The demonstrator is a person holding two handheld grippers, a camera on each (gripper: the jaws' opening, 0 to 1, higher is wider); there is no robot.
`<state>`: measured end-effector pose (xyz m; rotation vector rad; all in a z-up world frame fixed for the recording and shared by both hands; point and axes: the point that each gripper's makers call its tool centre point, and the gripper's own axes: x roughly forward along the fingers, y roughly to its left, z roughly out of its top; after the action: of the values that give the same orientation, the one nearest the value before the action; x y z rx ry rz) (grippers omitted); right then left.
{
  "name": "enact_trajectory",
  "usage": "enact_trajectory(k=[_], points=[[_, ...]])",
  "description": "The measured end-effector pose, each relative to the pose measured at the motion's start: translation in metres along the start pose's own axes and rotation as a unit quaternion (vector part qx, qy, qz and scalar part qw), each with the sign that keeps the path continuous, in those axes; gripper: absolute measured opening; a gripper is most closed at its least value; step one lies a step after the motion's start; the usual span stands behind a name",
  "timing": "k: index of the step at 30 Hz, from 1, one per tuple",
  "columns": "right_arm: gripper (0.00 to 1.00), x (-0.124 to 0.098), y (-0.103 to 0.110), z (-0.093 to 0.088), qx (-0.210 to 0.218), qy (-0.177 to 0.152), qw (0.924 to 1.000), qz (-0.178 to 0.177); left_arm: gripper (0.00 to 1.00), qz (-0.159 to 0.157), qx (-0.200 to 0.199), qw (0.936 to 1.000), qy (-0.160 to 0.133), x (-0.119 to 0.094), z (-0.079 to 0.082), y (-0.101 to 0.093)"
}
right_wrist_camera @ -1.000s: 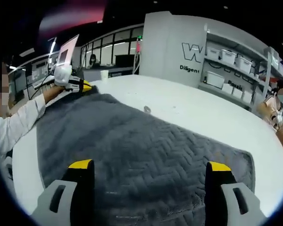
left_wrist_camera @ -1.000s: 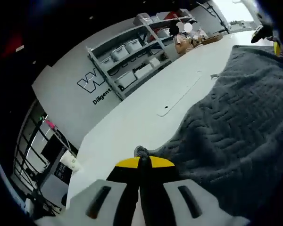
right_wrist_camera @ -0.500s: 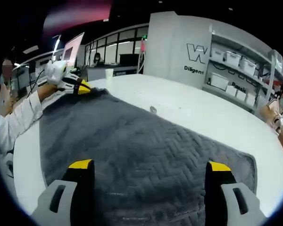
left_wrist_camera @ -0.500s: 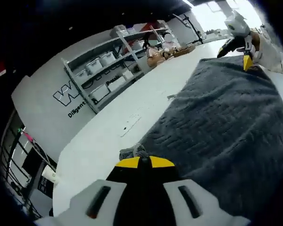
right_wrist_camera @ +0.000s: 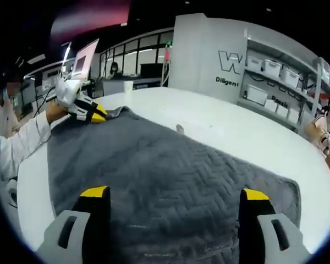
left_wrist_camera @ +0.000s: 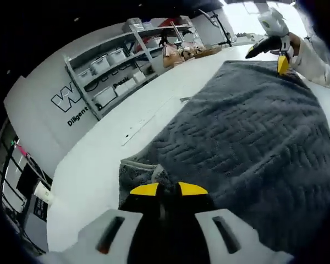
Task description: Open the folded towel by lifting each exposed corner and separating the folded layers until the towel lies flat within the target outline without major curled edges
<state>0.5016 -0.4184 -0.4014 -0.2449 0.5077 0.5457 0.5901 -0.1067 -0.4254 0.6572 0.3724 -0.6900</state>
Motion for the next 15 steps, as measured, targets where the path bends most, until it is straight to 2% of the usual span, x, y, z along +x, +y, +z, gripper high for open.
enact_trajectory(k=[2,7,11,15], points=[[0.96,-0.001,0.001,0.0,0.0,-0.001,1.0,0.001,0.18,-0.011,-0.034,0.999,-0.027,-0.005,0.012,-0.002],[0.96,-0.002,0.001,0.001,0.003,-0.003,1.0,0.002,0.26,0.008,-0.046,0.9978,-0.047,-0.014,0.023,0.011],[0.96,-0.004,0.002,0.003,0.004,-0.008,1.0,0.004,0.2,0.015,-0.063,0.9961,-0.059,-0.015,0.023,0.018],[0.95,-0.005,0.002,0.004,0.006,-0.009,0.9999,0.007,0.11,0.004,-0.072,0.9964,-0.044,-0.006,0.013,0.012]])
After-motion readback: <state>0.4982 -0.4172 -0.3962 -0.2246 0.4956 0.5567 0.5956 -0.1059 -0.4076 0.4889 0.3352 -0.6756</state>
